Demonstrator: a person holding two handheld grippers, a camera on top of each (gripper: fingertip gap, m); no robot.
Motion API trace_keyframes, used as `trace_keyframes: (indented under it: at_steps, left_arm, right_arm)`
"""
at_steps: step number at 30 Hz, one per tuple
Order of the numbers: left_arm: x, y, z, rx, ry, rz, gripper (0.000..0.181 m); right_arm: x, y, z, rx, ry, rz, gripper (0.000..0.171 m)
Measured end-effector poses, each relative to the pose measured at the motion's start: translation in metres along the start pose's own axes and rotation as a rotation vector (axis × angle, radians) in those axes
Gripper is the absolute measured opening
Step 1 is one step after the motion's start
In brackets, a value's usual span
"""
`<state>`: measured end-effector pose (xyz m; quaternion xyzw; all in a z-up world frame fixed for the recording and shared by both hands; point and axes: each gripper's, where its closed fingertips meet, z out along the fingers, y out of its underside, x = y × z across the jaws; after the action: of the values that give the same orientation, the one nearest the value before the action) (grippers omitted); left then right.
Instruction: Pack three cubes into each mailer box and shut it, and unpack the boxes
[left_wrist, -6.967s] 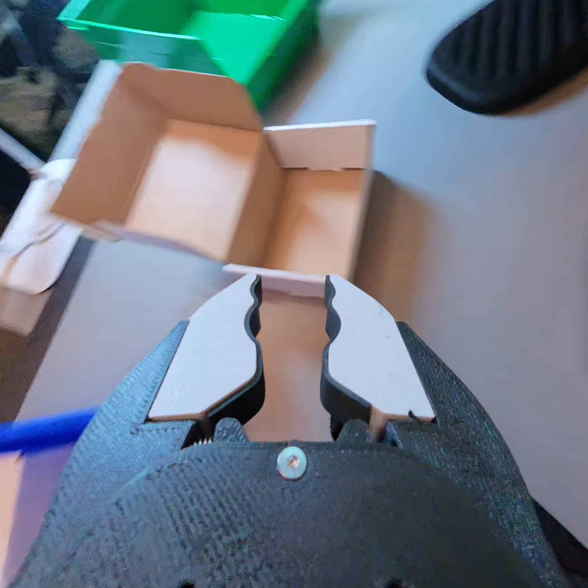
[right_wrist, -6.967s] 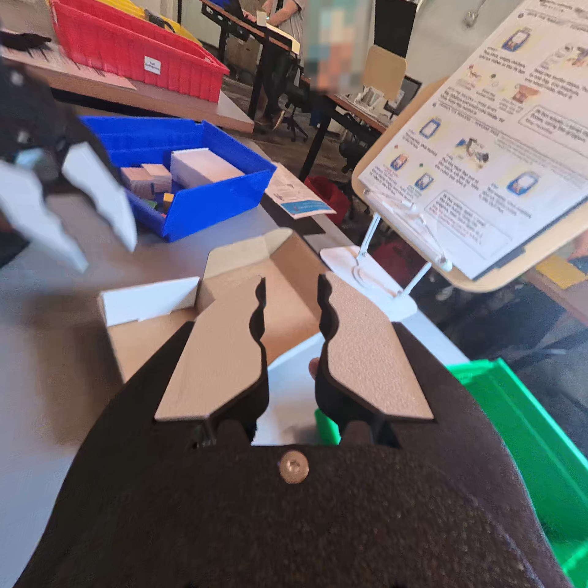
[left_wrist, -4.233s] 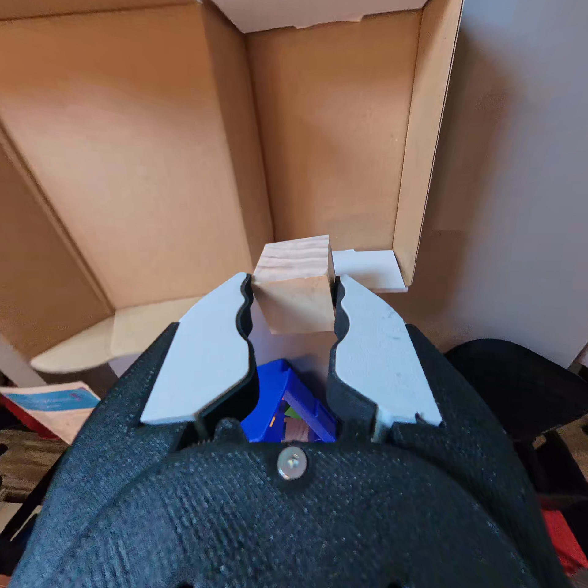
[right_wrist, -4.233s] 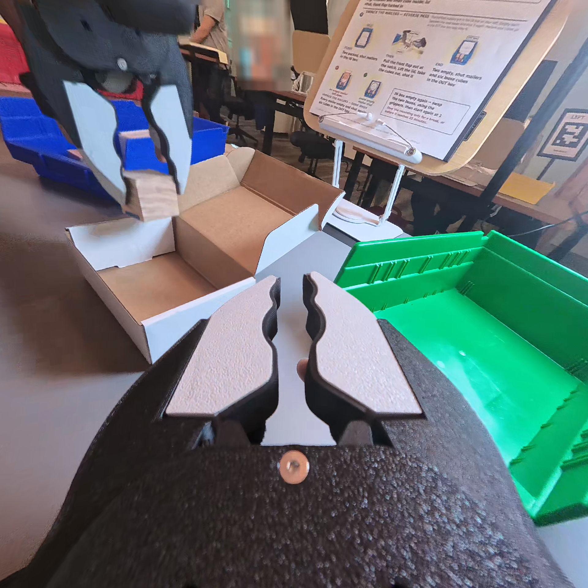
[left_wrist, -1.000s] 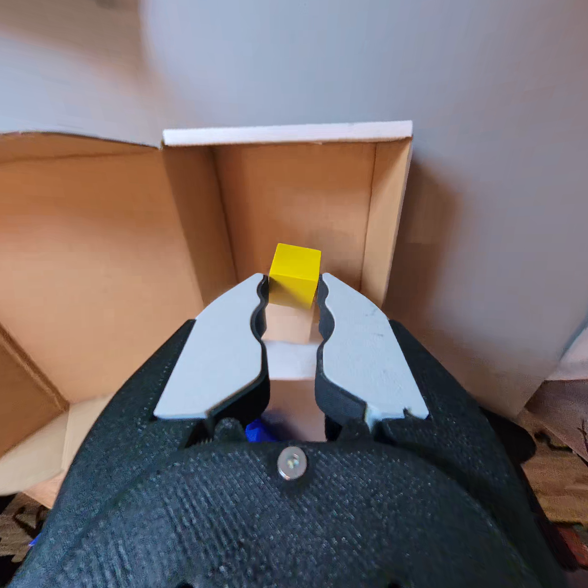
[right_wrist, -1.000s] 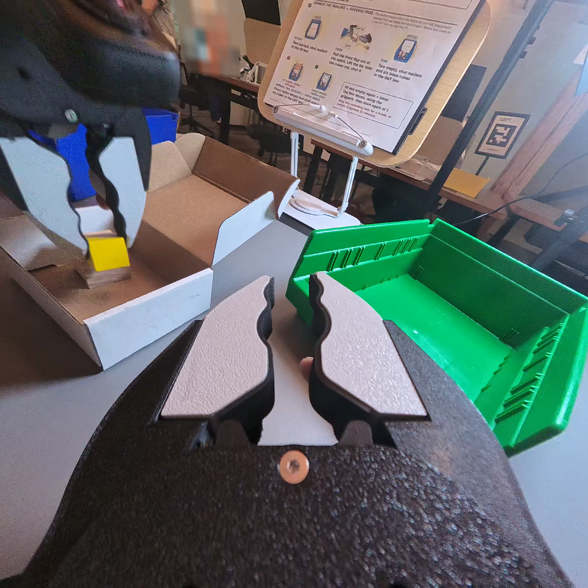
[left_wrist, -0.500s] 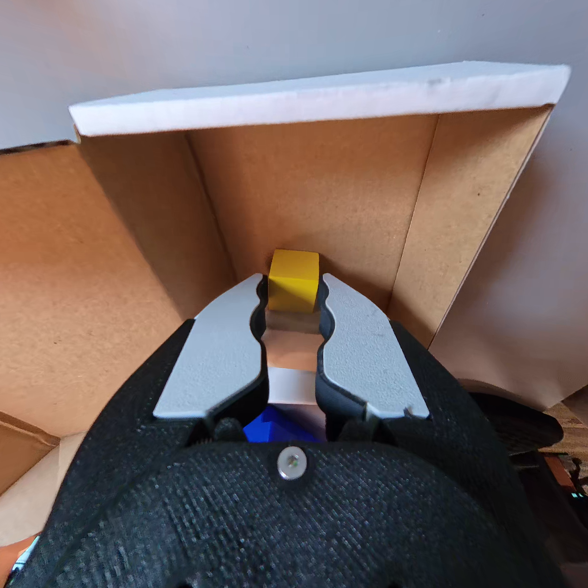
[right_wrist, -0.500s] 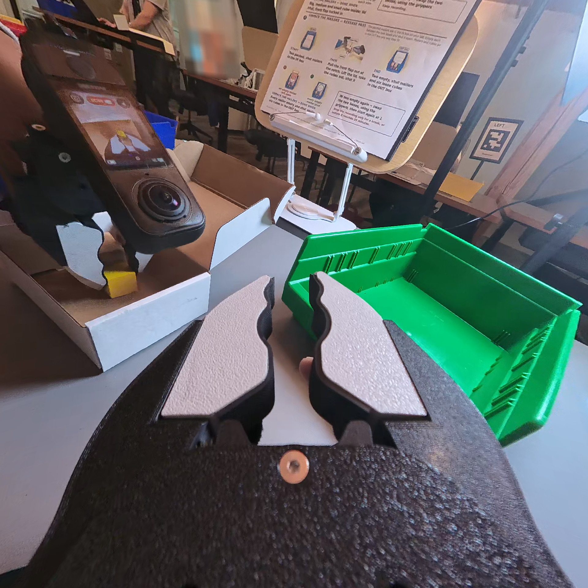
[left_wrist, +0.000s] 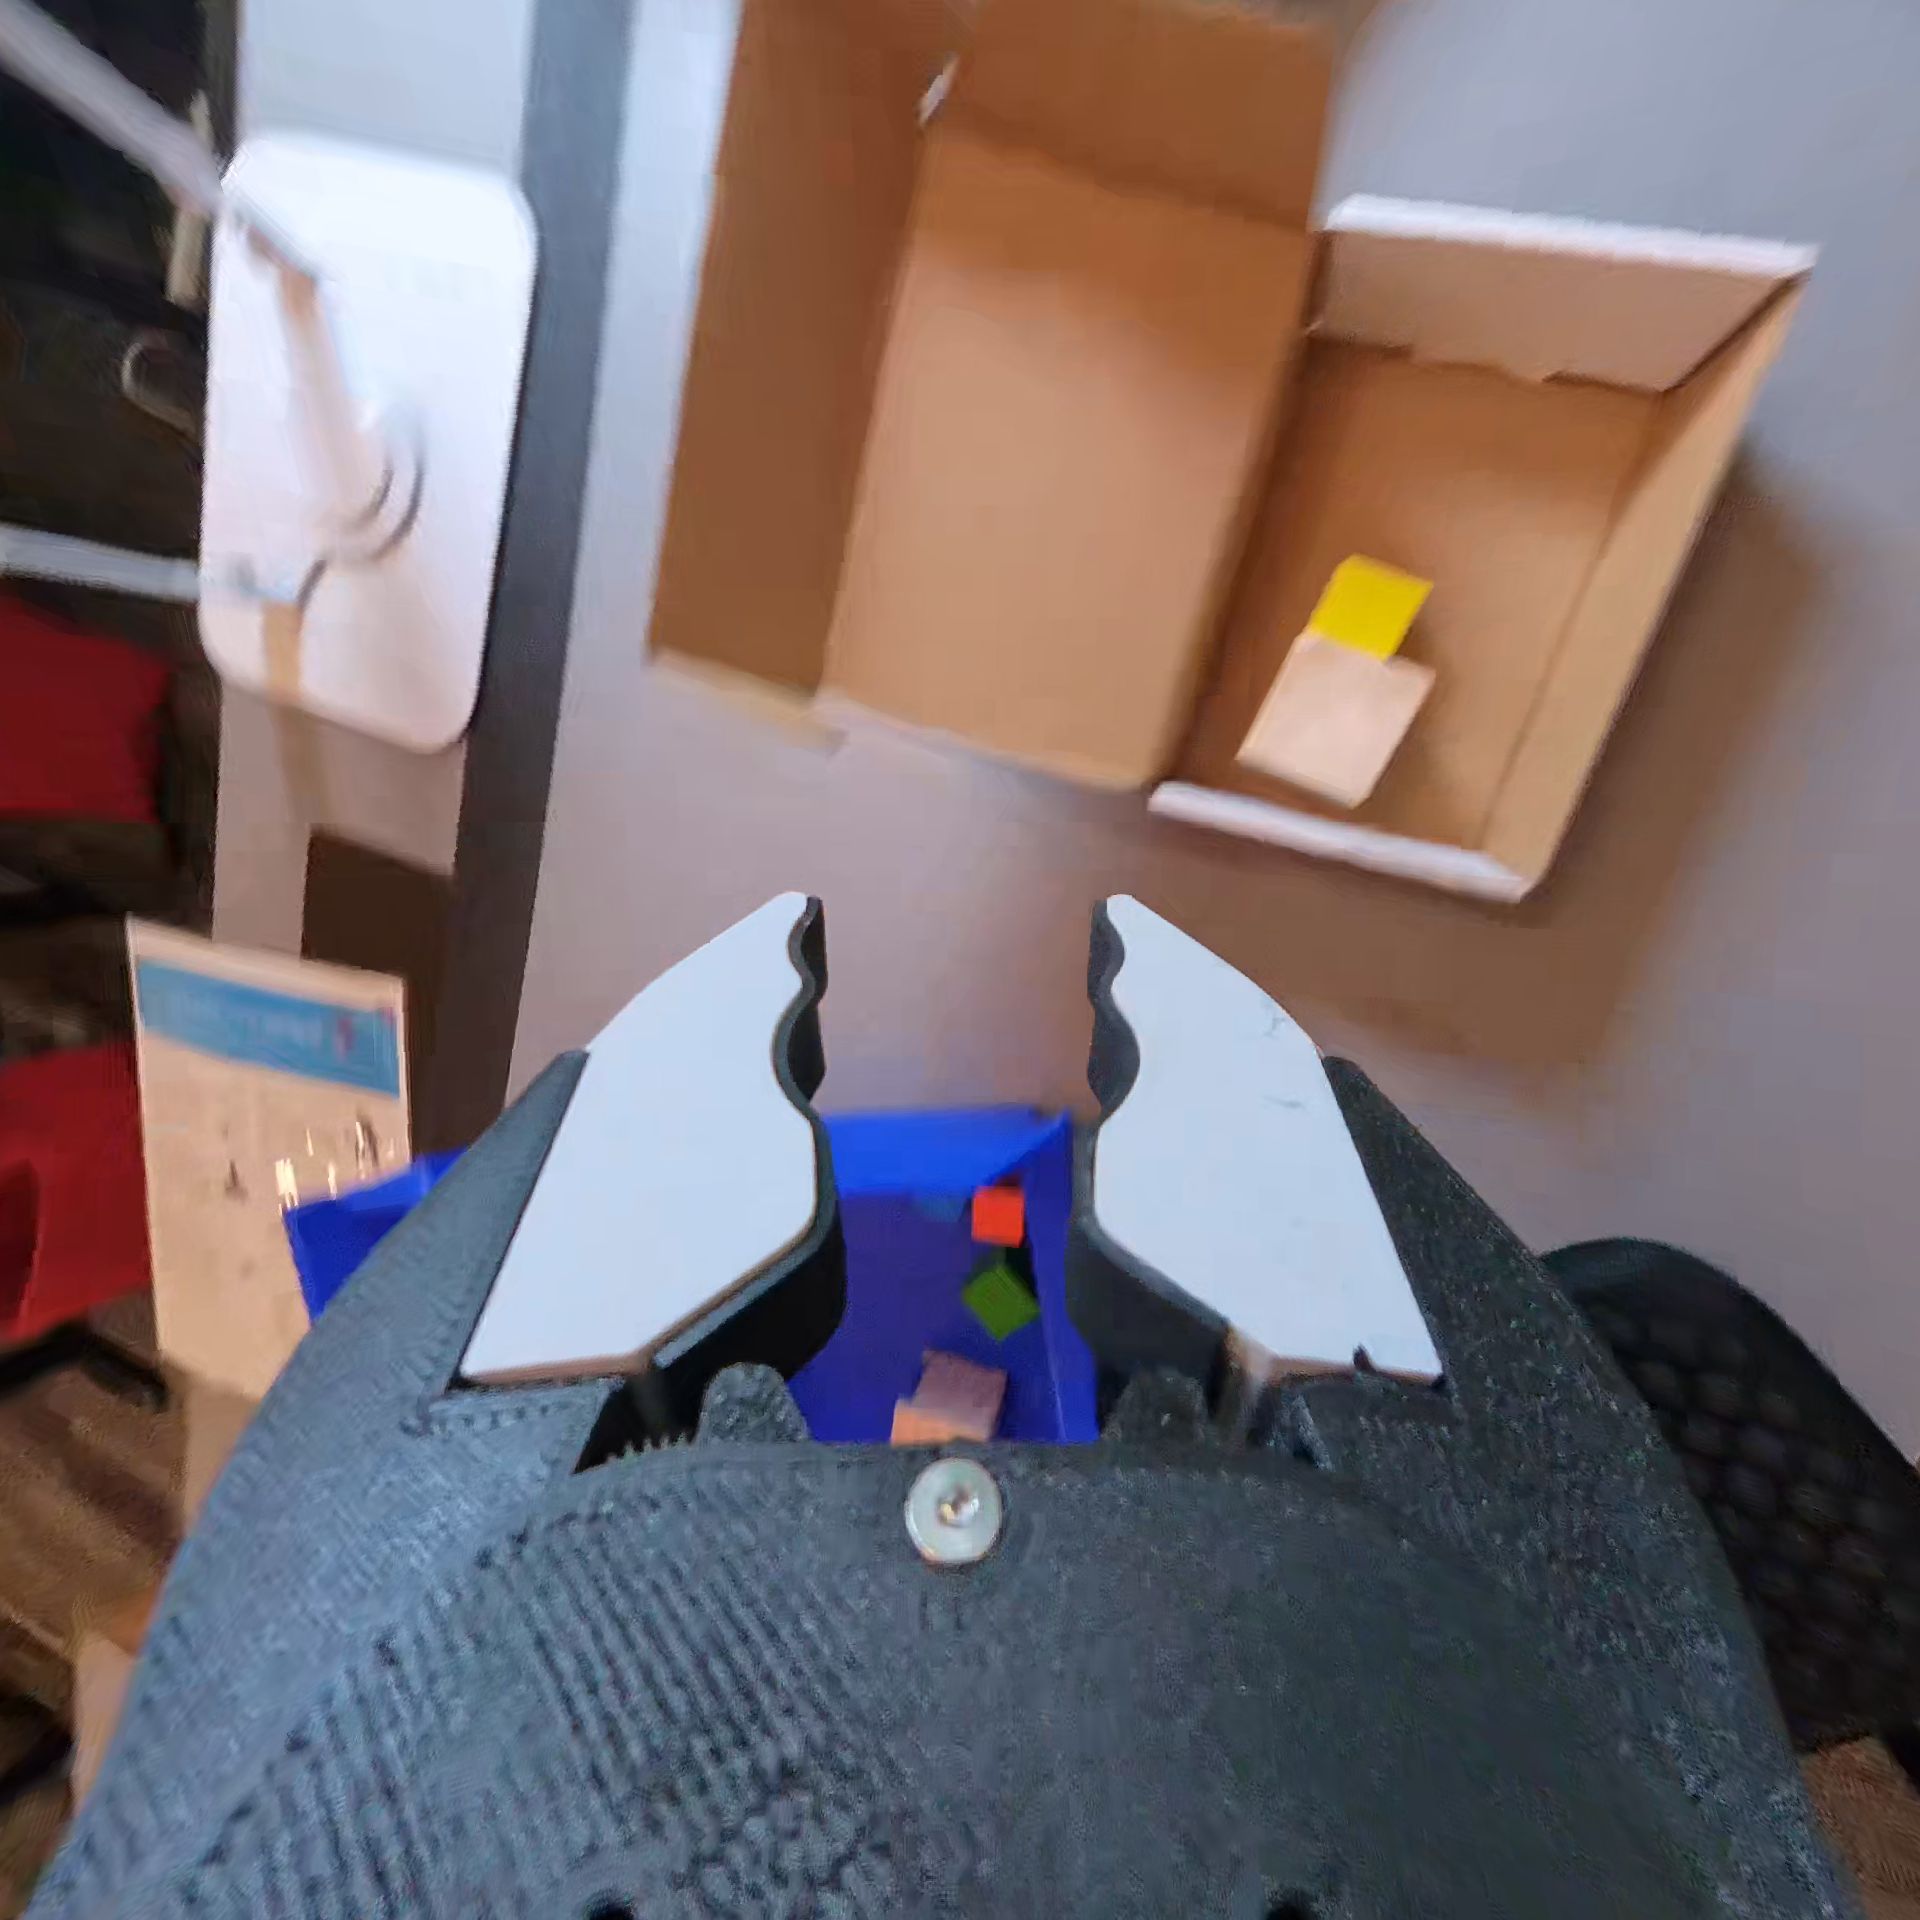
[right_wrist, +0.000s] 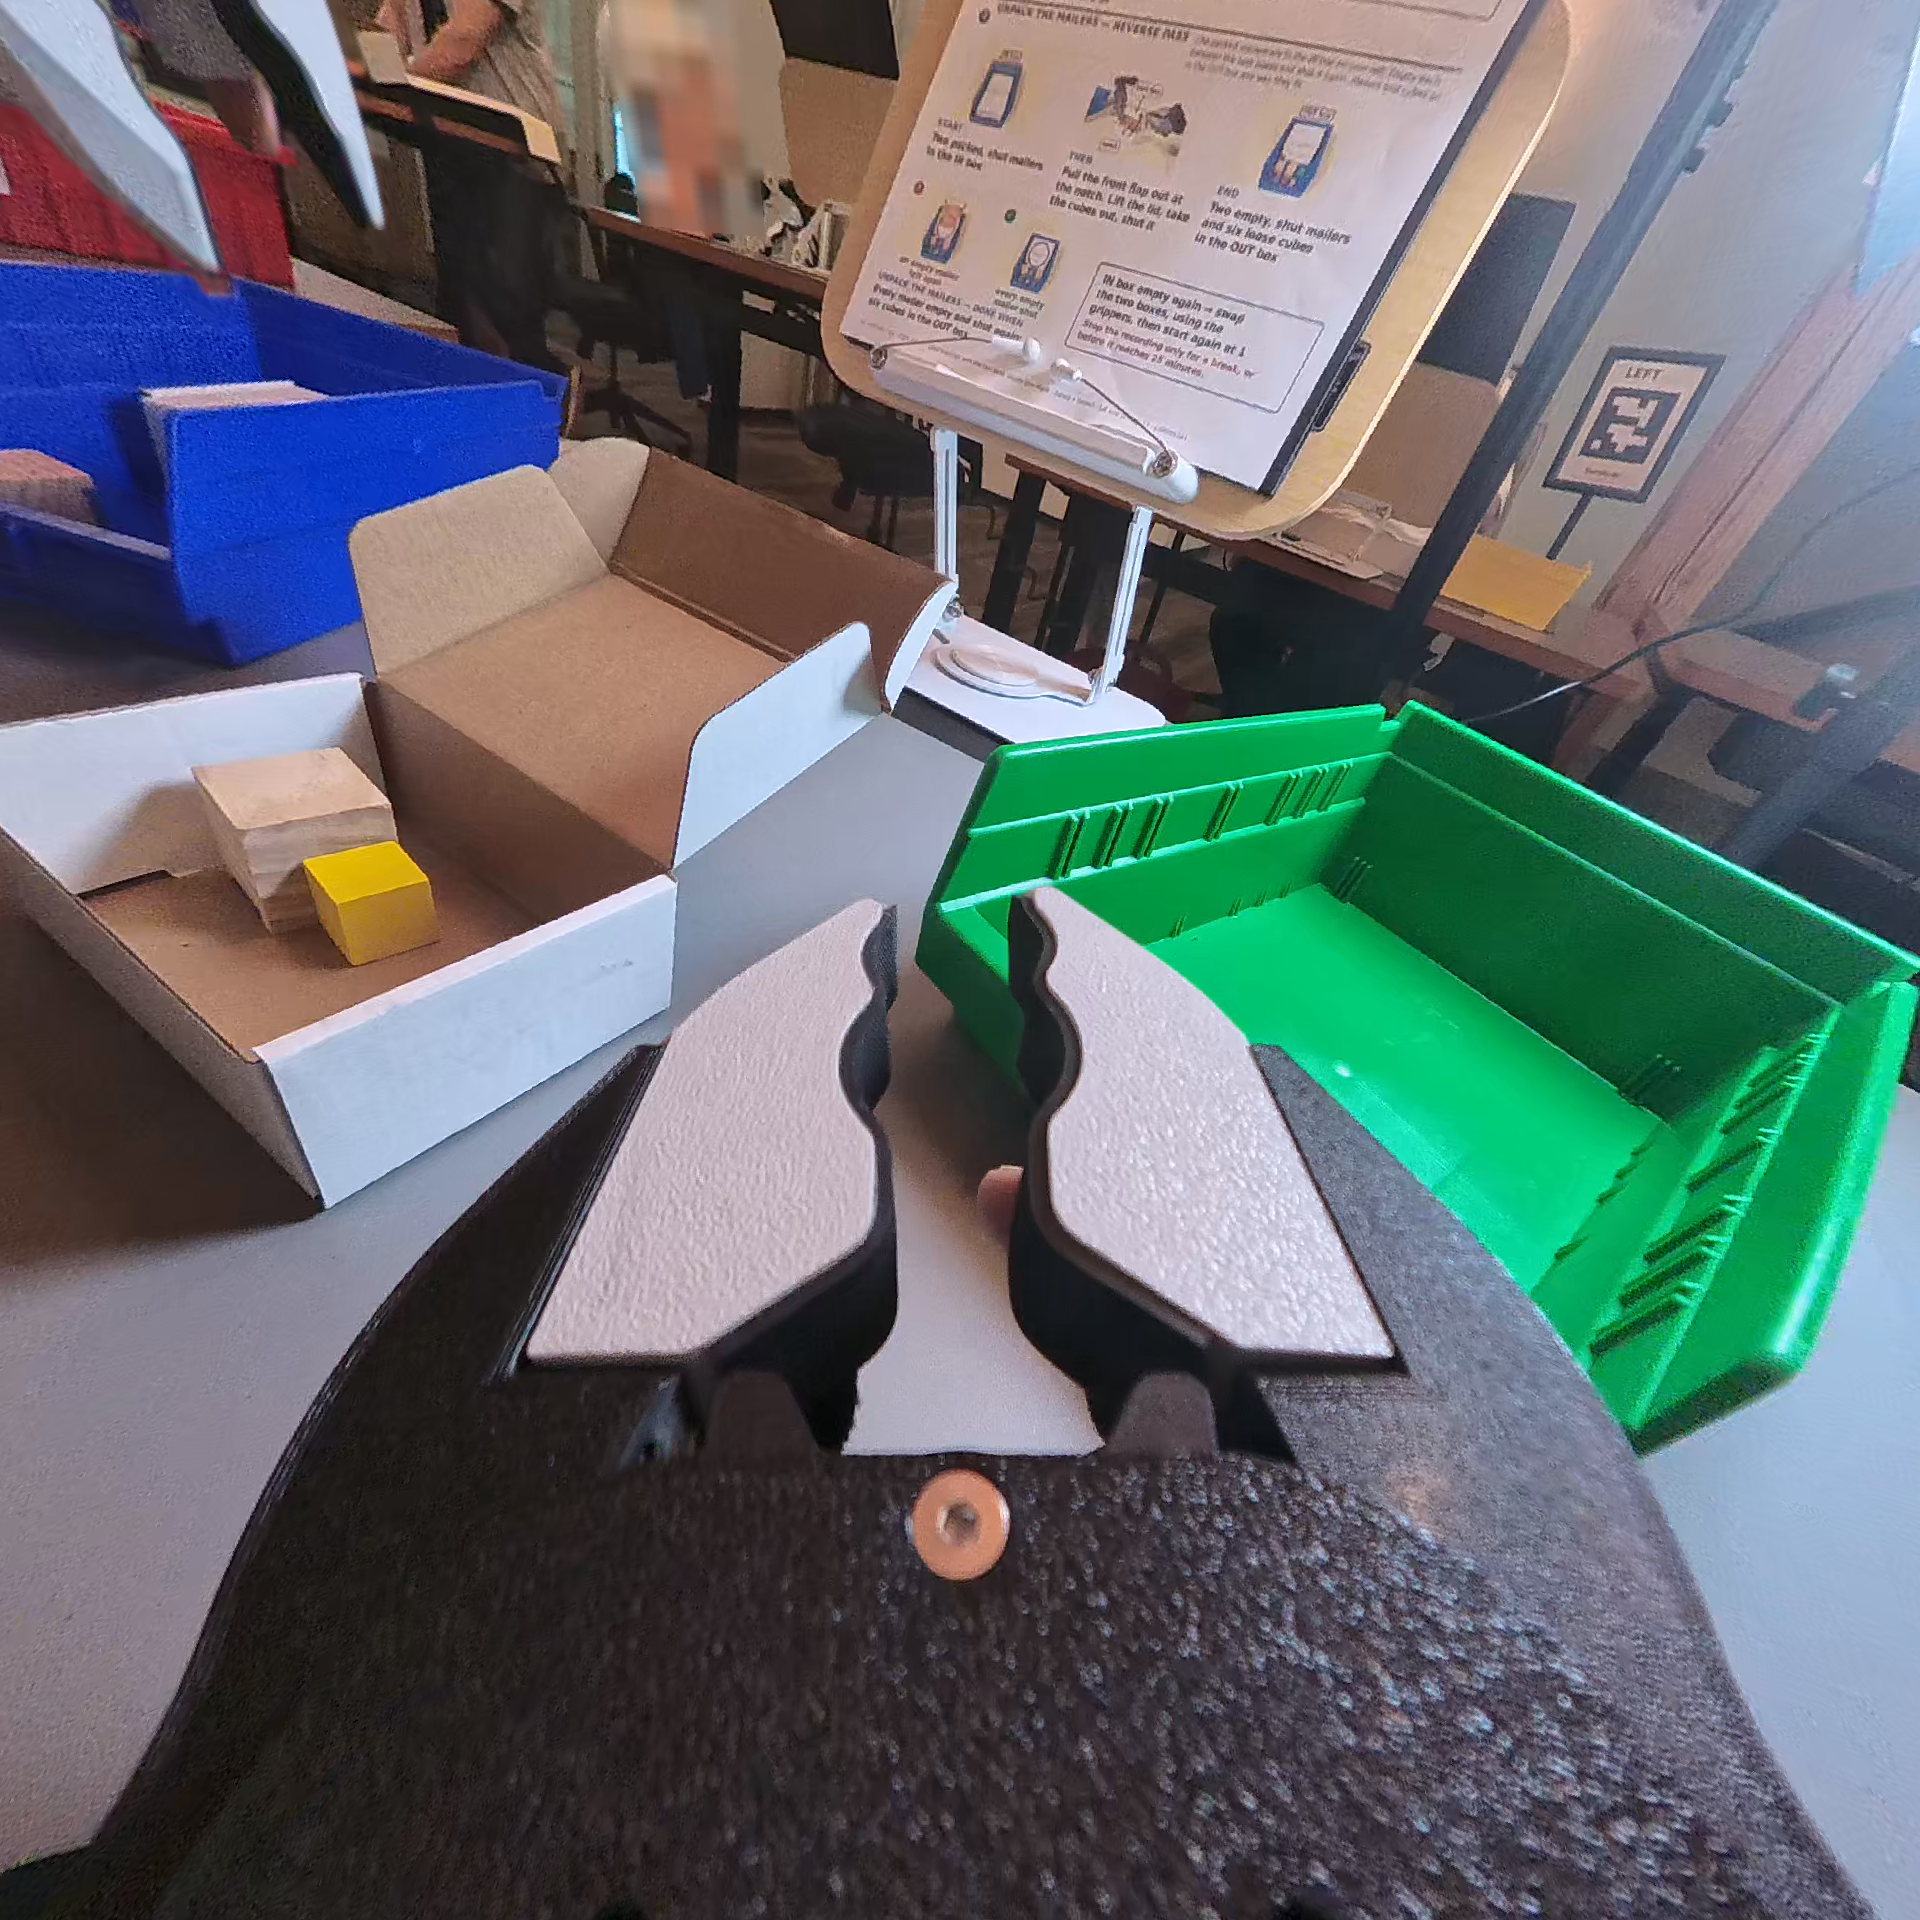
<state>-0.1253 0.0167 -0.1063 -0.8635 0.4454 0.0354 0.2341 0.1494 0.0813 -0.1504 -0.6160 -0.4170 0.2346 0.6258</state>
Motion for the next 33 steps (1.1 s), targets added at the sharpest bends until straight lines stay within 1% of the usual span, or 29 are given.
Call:
trace_keyframes:
  at_steps: [1,3,6,8,9,11,12,16,19,20,21,24,28,31,33]
  left_arm:
    - [-0.013,0.022,-0.005,-0.013,-0.020,-0.057,0.046]
    - [-0.031,0.072,-0.004,-0.055,-0.032,-0.154,0.047]
    - [-0.037,0.145,0.014,-0.158,-0.009,-0.293,0.046]
    - [-0.031,0.174,0.030,-0.178,0.046,-0.360,0.046]
    - [-0.027,0.182,0.039,-0.177,0.067,-0.352,0.046]
    - [-0.021,0.197,0.053,-0.206,0.081,-0.268,0.046]
    - [-0.019,0.199,0.059,-0.211,0.086,-0.235,0.046]
    - [-0.015,0.189,0.074,-0.182,0.121,-0.133,0.041]
    - [-0.010,0.189,0.083,-0.224,0.161,-0.044,0.042]
    - [-0.008,0.187,0.084,-0.223,0.184,-0.030,0.040]
    - [-0.008,0.185,0.085,-0.222,0.192,-0.024,0.041]
    - [-0.008,0.182,0.087,-0.218,0.211,0.000,0.036]
    - [-0.014,0.184,0.088,-0.221,0.215,-0.013,0.034]
    - [-0.013,0.189,0.087,-0.236,0.263,-0.021,0.034]
    - [-0.008,0.188,0.088,-0.224,0.285,0.009,0.033]
  right_arm:
    - [-0.001,0.001,0.001,-0.005,-0.004,0.000,0.020]
    - [-0.005,0.003,0.003,-0.012,-0.014,-0.004,0.020]
    - [-0.011,0.006,0.006,-0.028,-0.030,-0.017,0.020]
    - [-0.015,0.009,0.009,-0.044,-0.039,-0.024,0.019]
    - [-0.016,0.011,0.010,-0.053,-0.041,-0.028,0.019]
    - [-0.018,0.015,0.012,-0.070,-0.043,-0.037,0.019]
    - [-0.018,0.017,0.013,-0.077,-0.042,-0.042,0.019]
    - [-0.015,0.025,0.015,-0.106,-0.030,-0.048,0.018]
    - [-0.011,0.029,0.016,-0.118,-0.025,-0.026,0.018]
    - [-0.011,0.030,0.016,-0.120,-0.023,-0.021,0.018]
    - [-0.010,0.031,0.016,-0.123,-0.022,-0.020,0.018]
    - [-0.010,0.031,0.016,-0.125,-0.021,-0.022,0.018]
    - [-0.011,0.034,0.017,-0.138,-0.026,-0.019,0.018]
    - [-0.013,0.038,0.019,-0.152,-0.032,-0.023,0.018]
    - [-0.016,0.039,0.020,-0.161,-0.036,-0.030,0.018]
